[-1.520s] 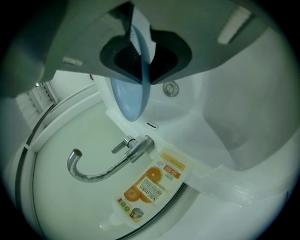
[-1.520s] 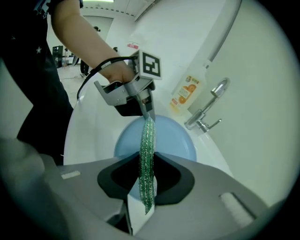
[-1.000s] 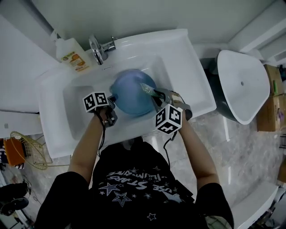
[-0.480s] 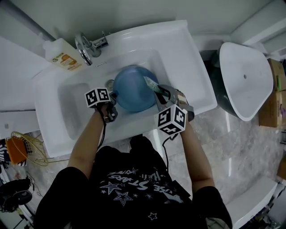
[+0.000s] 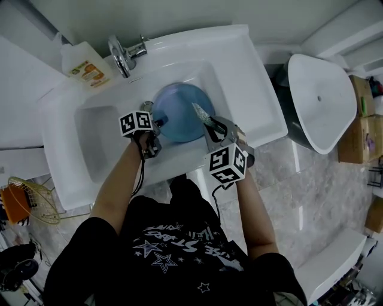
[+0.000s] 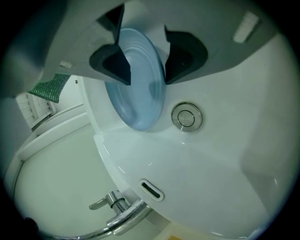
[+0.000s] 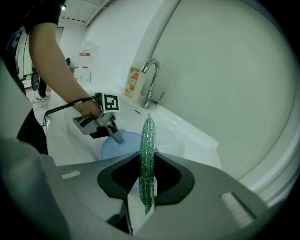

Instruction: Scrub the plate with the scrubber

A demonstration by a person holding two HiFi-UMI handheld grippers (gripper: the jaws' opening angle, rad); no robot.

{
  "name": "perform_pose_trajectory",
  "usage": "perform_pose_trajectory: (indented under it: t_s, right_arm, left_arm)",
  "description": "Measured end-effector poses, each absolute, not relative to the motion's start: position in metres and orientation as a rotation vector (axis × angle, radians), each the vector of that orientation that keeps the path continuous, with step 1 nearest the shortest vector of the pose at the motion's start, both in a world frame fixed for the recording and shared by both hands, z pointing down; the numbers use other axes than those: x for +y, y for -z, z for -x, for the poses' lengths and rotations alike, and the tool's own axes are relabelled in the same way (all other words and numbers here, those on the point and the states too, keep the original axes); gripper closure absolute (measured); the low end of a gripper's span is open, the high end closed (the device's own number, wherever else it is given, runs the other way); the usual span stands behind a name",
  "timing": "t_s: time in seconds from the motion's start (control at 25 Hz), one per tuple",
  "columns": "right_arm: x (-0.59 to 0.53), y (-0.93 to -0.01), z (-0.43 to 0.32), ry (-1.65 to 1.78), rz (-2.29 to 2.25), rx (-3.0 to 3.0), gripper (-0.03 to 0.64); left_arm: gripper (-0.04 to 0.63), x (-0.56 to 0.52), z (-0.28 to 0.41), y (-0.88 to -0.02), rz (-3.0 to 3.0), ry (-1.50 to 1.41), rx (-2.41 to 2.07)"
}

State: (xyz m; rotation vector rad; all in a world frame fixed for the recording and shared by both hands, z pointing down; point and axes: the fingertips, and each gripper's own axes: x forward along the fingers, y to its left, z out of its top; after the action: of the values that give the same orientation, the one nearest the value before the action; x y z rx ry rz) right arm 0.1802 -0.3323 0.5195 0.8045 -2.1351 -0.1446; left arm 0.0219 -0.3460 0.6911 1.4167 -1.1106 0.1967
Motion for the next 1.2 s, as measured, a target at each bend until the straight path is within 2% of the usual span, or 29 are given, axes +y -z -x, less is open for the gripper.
perform_pose_trajectory:
  t_s: [0.16, 0.2, 0.44, 0.76, 1.0, 1.12, 1.2]
  right_arm:
    - [-0.319, -0.510, -0.171, 0.134, -0.848, -2.119, 0.505]
    - [-0.316, -0.505, -0.169, 0.135, -0.863, -2.116, 0.505]
    - [-0.296, -0.468, -0.152, 0.156, -0.980, -2.127, 0.505]
    - [-0.261, -0.434, -0.104, 0.090, -1.151, -2.156, 0.505]
    - [-0.213, -0.426, -0.073, 0.052, -1.235, -2.155, 0.505]
    - [-0.182, -0.431, -0.063, 0.031, -1.251, -2.139, 0.506]
    - [-0.160, -0.436, -0.057, 0.010, -1.265, -2.130, 0.506]
  left_arm:
    - [0.264, -0.344, -0.019, -0.683, -1.456, -0.163, -1.079]
    - [0.256, -0.342, -0.017, -0.677, -1.477, -0.164, -1.078]
    - [0.252, -0.318, -0.005, -0.606, -1.727, -0.151, -1.018]
    - [0.255, -0.268, 0.058, -0.524, -2.041, -0.263, -1.149]
    - [0.339, -0.217, 0.093, -0.491, -2.236, -0.395, -1.221]
    - [0.495, -0.189, 0.104, -0.479, -2.295, -0.369, -1.233]
    - [0.576, -0.168, 0.114, -0.475, -2.316, -0.351, -1.250]
